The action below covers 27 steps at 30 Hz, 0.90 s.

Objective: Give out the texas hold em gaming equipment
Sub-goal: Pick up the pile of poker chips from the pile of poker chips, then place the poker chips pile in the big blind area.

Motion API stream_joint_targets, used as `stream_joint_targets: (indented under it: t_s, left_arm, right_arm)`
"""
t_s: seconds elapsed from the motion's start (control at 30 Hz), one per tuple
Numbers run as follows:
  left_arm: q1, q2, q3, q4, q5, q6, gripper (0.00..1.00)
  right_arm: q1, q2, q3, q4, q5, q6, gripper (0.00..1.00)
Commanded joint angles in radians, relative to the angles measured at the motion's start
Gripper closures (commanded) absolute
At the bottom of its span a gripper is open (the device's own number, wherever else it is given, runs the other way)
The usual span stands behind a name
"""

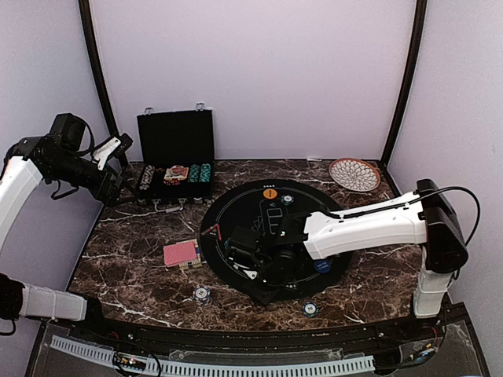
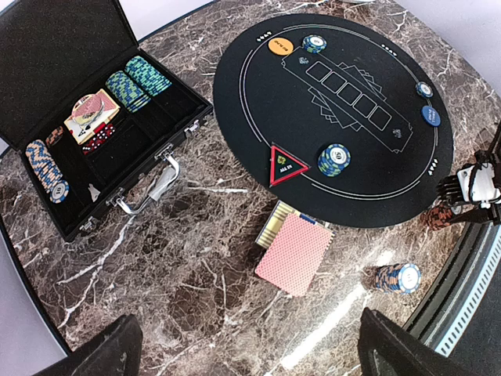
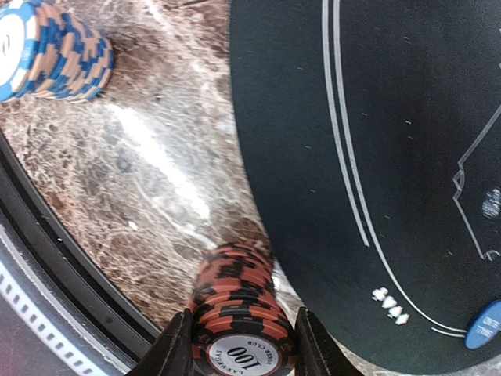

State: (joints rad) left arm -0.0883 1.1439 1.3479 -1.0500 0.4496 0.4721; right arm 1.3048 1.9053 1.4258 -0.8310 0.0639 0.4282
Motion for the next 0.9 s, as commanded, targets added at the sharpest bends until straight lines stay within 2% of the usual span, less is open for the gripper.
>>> stream_joint_targets:
  t_s: [0.0,0.27,0.43,0.67,0.87]
  left_arm:
    - [-0.004,-0.015,0.033,-0.033,-0.009,0.017,0.01]
    - [-0.004,-0.007,0.038,-0.033,-0.013,0.014,0.01]
    - [-0.004,-0.008,0.040,-0.030,-0.018,0.016,0.01]
    - [-0.004,0.005,0.042,-0.025,-0.016,0.014,0.01]
    - [-0.004,0.012,0.049,-0.023,-0.013,0.015,0.01]
  right_arm:
    - [0.003,-0.049,0.060,-0.060,0.060,0.009,1.00]
    - [-0.063,-0.095,0.117,-0.093,0.028,0.023,1.00]
    - [-0.146,-0.097,0.174,-0.128,0.070,0.005,1.00]
    - [-0.403,-0.092,0.216,-0.070,0.141,-0.034,1.00]
    - [-0.587,0.008,0.276,0.007,0.150,-0.073,1.00]
